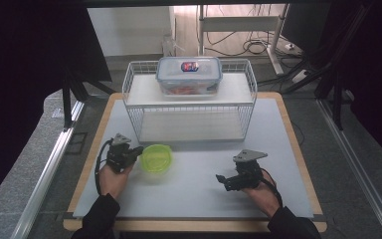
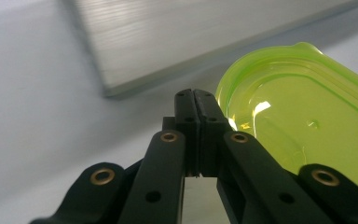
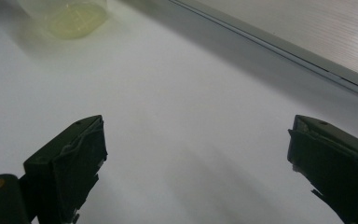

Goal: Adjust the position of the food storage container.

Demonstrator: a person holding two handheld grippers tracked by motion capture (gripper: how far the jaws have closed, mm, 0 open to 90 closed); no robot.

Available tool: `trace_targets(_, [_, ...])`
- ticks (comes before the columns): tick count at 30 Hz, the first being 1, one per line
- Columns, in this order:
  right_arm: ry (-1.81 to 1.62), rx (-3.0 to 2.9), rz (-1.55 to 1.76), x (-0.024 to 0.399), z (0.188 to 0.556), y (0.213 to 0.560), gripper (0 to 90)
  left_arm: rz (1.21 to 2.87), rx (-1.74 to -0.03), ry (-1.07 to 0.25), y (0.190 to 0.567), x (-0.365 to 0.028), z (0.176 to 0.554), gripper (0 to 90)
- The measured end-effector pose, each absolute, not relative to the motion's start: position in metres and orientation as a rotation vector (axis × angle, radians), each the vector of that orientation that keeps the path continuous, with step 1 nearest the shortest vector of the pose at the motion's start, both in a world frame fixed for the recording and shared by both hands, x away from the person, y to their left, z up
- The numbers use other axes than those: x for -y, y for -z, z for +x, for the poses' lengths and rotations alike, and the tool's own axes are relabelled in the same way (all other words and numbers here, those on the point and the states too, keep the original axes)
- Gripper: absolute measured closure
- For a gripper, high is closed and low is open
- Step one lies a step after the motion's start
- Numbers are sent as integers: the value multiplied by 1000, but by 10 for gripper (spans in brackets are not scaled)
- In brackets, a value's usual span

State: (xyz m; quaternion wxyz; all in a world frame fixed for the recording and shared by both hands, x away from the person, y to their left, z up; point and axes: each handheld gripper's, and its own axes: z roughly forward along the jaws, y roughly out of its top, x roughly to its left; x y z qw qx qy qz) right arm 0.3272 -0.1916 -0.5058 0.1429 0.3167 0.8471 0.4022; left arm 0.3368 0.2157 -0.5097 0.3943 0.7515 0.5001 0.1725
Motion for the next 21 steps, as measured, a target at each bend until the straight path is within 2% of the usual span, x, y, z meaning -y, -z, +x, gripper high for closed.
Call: trace_targets(21, [-1154, -2462, 915, 192, 328, 508, 42, 1999, -1150, -338, 503, -159, 311, 895])
